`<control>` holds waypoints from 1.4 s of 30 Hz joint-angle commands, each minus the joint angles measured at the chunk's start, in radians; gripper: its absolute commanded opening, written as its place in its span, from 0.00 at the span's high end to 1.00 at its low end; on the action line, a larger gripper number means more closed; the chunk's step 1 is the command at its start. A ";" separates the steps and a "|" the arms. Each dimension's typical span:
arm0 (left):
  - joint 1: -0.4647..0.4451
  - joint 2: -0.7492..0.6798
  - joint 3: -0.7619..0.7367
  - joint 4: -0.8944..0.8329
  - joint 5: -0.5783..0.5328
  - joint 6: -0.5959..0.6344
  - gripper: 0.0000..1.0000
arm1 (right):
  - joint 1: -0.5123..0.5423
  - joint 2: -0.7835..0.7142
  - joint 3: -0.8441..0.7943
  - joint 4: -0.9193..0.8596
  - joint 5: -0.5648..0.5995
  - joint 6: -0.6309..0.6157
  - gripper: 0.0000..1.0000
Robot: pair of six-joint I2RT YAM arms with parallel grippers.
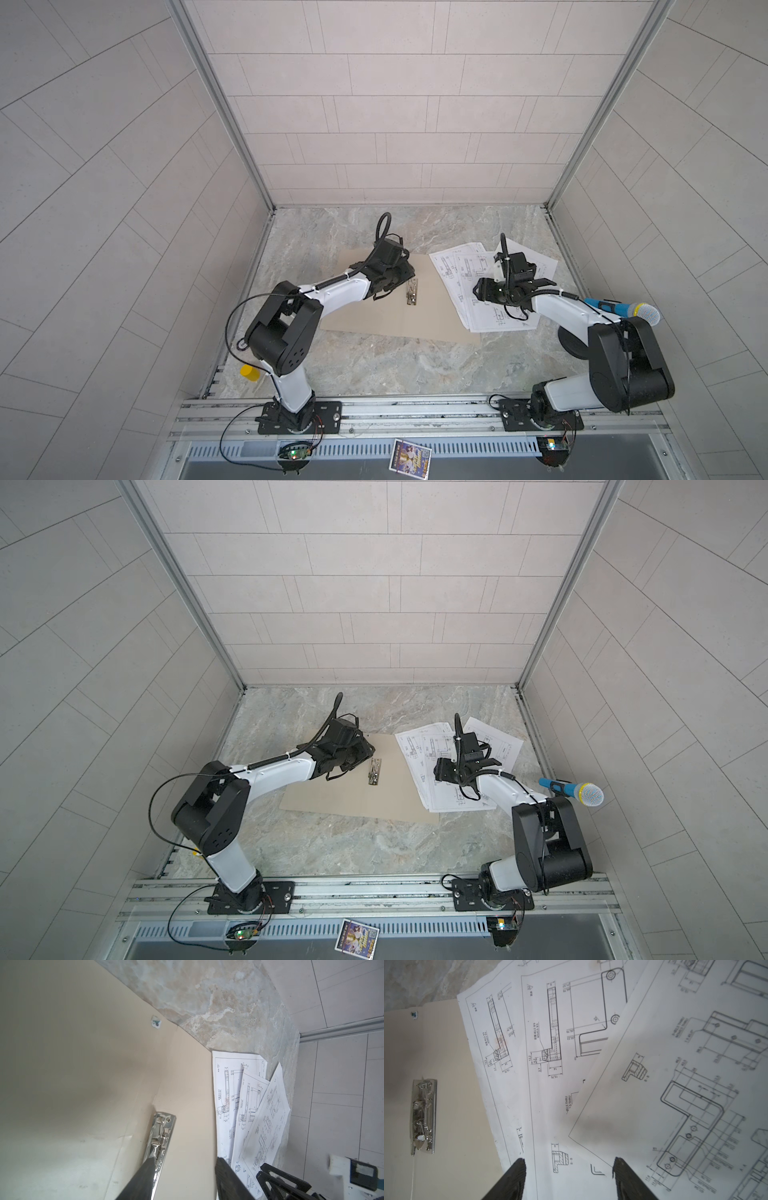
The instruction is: Put the files into the folder
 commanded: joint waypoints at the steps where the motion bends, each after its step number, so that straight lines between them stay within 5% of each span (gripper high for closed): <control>1: -0.048 0.018 0.067 -0.068 -0.024 0.085 0.44 | -0.012 -0.061 -0.010 -0.025 0.029 -0.013 0.30; 20: -0.218 0.585 0.890 -0.444 0.247 0.438 0.39 | -0.331 -0.261 -0.172 -0.070 0.211 0.064 0.17; 35: -0.258 0.747 1.051 -0.459 0.149 0.452 0.37 | -0.429 -0.090 -0.159 0.028 0.090 0.071 0.17; 42: -0.257 0.819 1.100 -0.453 0.208 0.422 0.36 | -0.430 -0.017 -0.122 0.056 0.020 0.050 0.18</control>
